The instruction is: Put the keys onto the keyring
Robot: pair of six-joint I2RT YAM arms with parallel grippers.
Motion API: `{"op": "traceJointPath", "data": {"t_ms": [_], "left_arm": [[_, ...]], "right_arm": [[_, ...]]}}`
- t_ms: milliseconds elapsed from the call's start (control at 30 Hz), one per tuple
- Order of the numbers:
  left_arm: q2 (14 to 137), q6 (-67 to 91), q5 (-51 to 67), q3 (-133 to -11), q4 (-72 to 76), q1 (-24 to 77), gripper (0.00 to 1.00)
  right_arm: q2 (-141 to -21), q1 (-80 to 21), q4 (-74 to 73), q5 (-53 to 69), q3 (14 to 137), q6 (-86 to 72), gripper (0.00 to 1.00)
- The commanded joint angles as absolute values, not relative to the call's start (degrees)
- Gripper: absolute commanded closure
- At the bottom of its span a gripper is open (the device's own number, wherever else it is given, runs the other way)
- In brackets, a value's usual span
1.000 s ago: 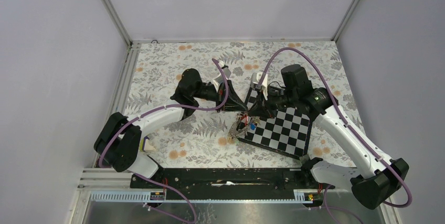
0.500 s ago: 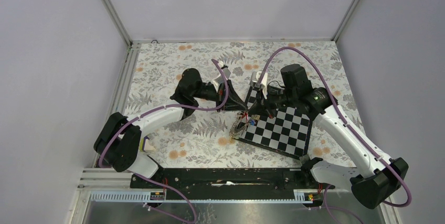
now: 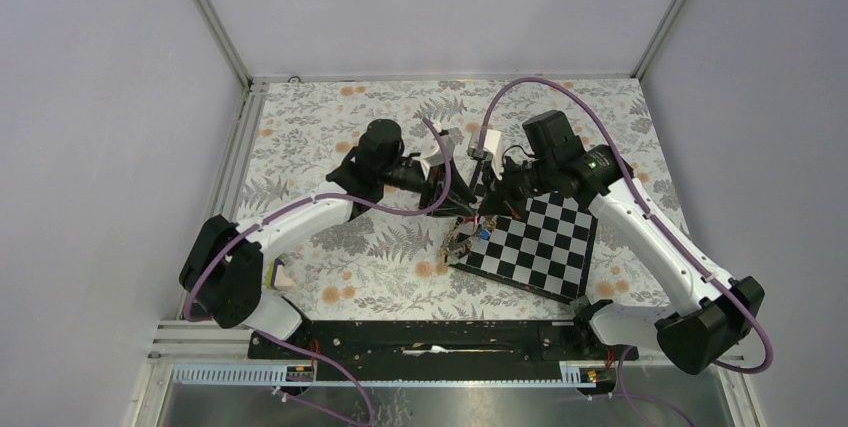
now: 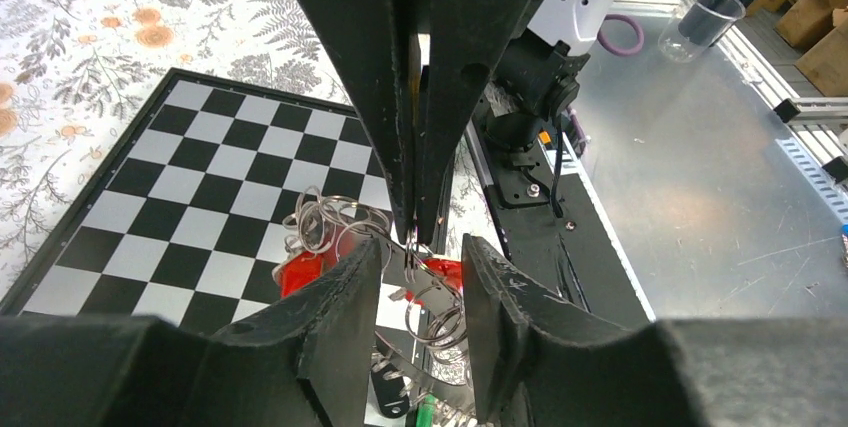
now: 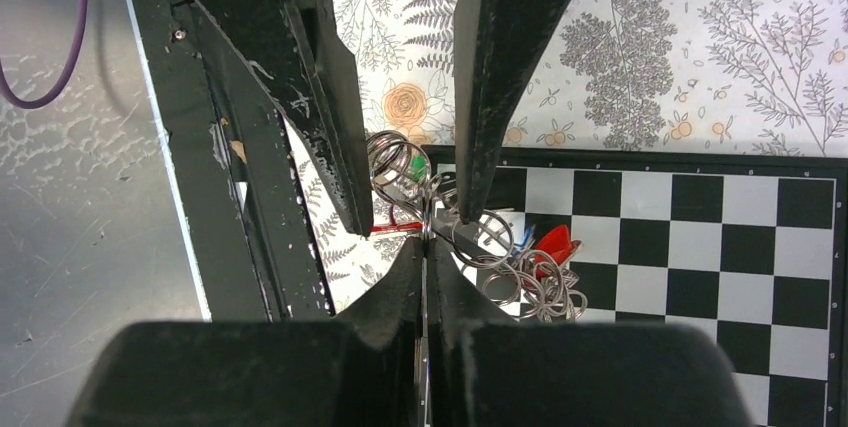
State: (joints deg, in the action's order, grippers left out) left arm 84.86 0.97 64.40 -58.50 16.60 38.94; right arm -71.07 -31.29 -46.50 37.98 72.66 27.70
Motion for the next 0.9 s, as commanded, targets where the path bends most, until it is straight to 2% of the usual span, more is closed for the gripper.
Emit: {"op": "traceJointPath", "data": {"t_ms": [0,167,467,867], "left_arm": [[84.8,-3.2,63.4,-60.8,14.9,39.5,0.62],[85.1,-2.7,64.1,-60.9,15.2,39.6,0.69],[85.5,3.6,64.8,-60.0,21.3,39.6,0.7],[86.1,5.0,65.1,-59.3,22.8,39.6,0.83]], "right_arm": [[-71.2,-32.1,-48.6,37.8,76.5,28.6,1.0],[-71.3,-32.3,-48.6,37.8,76.3,28.6,1.0],[-71.2,-32.4,-48.3,38.5,75.1,29.1,1.0],[-70.8,-32.4,-47.5,38.7,74.8,28.8,1.0]]}}
